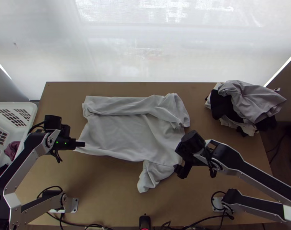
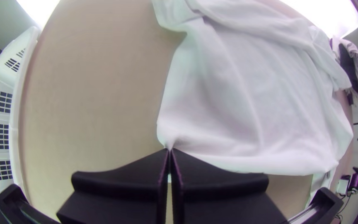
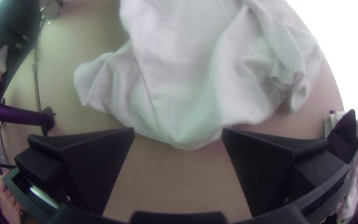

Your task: Fold the t-shirt

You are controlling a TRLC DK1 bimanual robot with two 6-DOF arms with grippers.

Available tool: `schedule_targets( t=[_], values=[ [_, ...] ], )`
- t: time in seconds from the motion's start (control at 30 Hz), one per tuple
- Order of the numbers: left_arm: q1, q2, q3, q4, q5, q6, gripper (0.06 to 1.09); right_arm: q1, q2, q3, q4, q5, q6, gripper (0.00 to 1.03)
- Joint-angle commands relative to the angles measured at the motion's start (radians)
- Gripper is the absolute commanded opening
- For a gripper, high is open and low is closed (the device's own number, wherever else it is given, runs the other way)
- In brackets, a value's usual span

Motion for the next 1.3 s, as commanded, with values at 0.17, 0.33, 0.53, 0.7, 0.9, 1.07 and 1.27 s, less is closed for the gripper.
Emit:
schedule_targets(
  t=[0.17, 0.33, 0.53, 0.7, 0.9, 1.07, 1.27],
  values=[
    [0.035, 0.038, 0.167, 0.077, 0.0, -0.084, 0.09, 0.252, 0.233, 0.139, 0.014, -0.019, -0.005, 0.98],
    [0.036, 0.085, 0.208, 0.085, 0.0, -0.099, 0.09, 0.325, 0.301, 0.137, 0.016, -0.065, 0.028, 0.98],
    [0.038, 0.122, 0.21, 0.099, 0.0, -0.096, 0.09, 0.328, 0.335, 0.092, 0.098, -0.08, 0.043, 0.96],
    [0.038, 0.145, 0.211, 0.106, 0.0, -0.095, 0.09, 0.262, 0.327, 0.011, 0.201, -0.069, 0.034, 0.93],
    [0.038, 0.157, 0.21, 0.106, 0.002, -0.096, 0.09, 0.179, 0.324, -0.046, 0.299, -0.013, 0.028, 0.87],
    [0.036, 0.157, 0.199, 0.106, 0.005, -0.093, 0.09, 0.148, 0.319, -0.089, 0.361, 0.018, -0.001, 0.59],
    [0.038, 0.153, 0.205, 0.103, 0.005, -0.092, 0.09, 0.137, 0.315, -0.13, 0.419, 0.043, -0.011, 0.14]
  ],
)
